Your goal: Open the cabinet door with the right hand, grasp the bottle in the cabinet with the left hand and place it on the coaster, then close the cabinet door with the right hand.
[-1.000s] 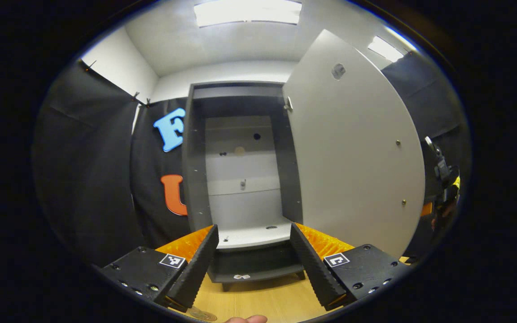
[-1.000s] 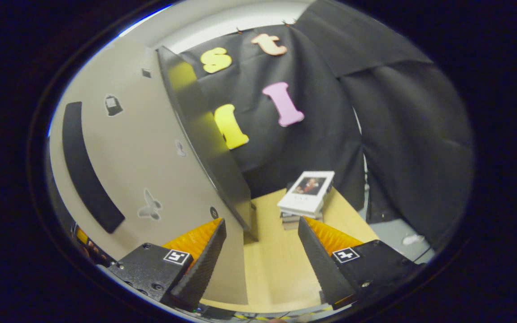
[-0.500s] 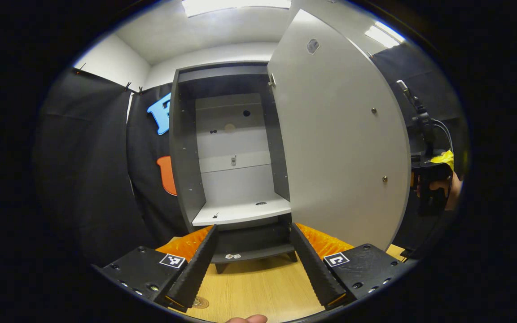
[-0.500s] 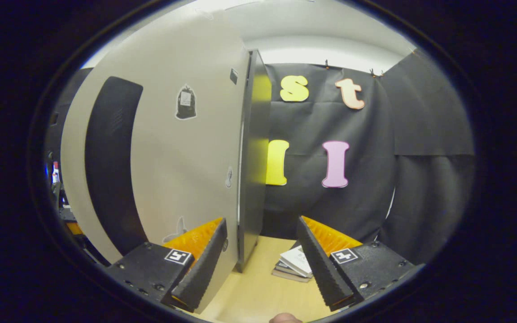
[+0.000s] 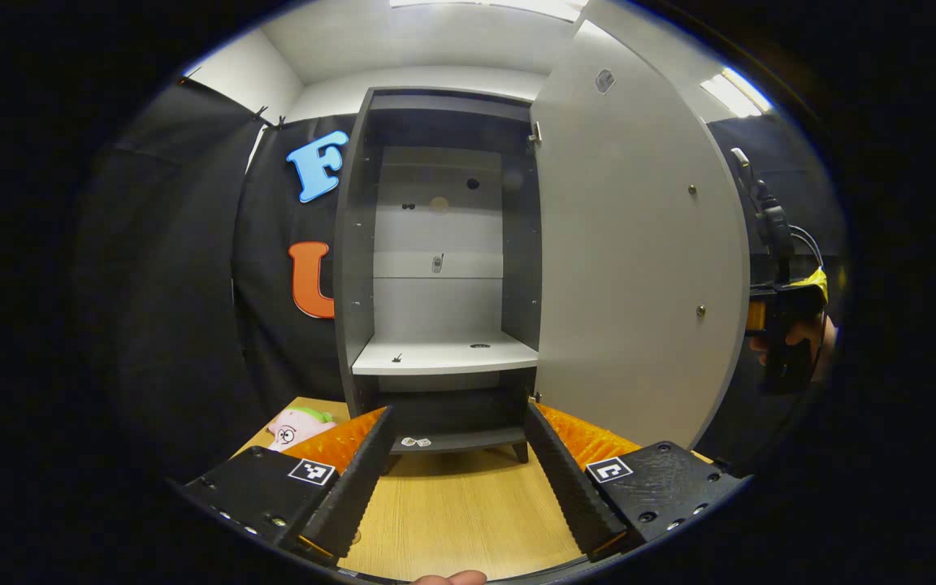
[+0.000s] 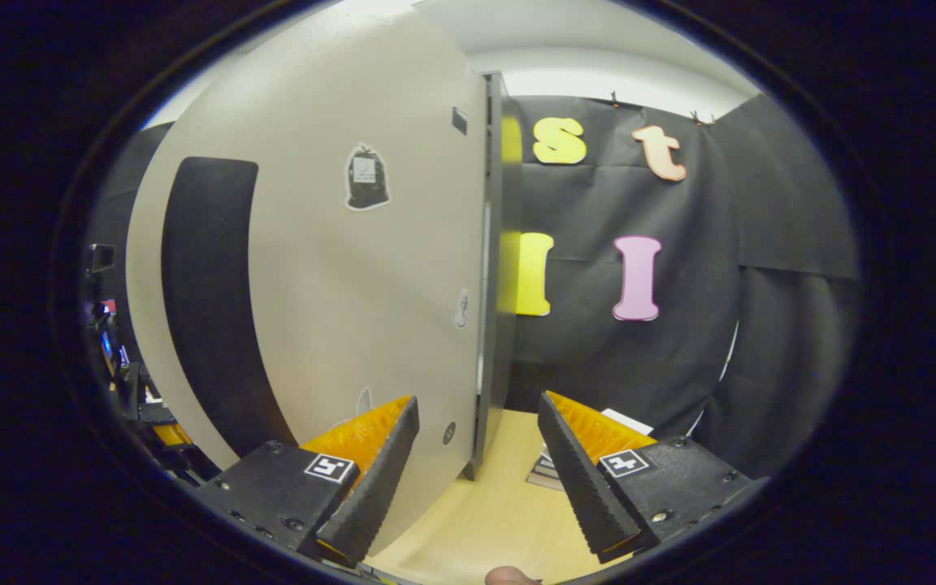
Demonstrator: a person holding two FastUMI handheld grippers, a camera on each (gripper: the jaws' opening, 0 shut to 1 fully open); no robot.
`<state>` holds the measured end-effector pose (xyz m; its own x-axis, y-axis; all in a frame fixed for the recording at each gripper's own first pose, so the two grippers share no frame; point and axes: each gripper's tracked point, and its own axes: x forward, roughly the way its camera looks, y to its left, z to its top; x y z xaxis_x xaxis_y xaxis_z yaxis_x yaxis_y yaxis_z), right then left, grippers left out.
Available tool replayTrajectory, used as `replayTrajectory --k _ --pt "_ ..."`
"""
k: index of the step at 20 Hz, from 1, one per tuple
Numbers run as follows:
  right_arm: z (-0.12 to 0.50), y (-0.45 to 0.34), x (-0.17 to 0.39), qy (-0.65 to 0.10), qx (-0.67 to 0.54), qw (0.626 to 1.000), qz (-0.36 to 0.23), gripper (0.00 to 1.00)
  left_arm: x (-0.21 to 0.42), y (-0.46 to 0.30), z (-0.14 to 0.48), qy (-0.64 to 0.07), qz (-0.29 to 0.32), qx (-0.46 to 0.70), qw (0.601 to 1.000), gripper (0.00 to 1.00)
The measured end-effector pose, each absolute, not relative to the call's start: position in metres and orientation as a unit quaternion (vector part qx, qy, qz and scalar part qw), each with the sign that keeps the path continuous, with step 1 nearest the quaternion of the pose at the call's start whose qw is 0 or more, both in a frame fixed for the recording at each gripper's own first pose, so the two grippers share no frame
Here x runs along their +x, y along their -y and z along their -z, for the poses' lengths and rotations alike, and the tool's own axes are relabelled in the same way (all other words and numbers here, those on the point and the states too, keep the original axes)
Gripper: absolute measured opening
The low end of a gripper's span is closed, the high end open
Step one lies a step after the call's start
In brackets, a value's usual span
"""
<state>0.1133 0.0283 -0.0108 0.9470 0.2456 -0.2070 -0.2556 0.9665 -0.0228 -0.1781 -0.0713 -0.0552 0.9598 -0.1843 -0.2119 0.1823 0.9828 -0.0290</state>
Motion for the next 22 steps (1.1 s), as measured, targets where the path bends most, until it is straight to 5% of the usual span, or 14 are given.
replayTrajectory --k 6,22 --pt "0.006 -0.101 0.117 -0.107 0.003 0.975 -0.193 0.94 -0.159 0.038 0.055 -0.100 0.087 -0.015 0.991 0.96" --pt "-0.005 -0.206 0.229 -0.103 0.077 0.975 -0.179 0.98 -0.142 -0.045 0.069 -0.109 0.149 -0.053 0.981 0.95"
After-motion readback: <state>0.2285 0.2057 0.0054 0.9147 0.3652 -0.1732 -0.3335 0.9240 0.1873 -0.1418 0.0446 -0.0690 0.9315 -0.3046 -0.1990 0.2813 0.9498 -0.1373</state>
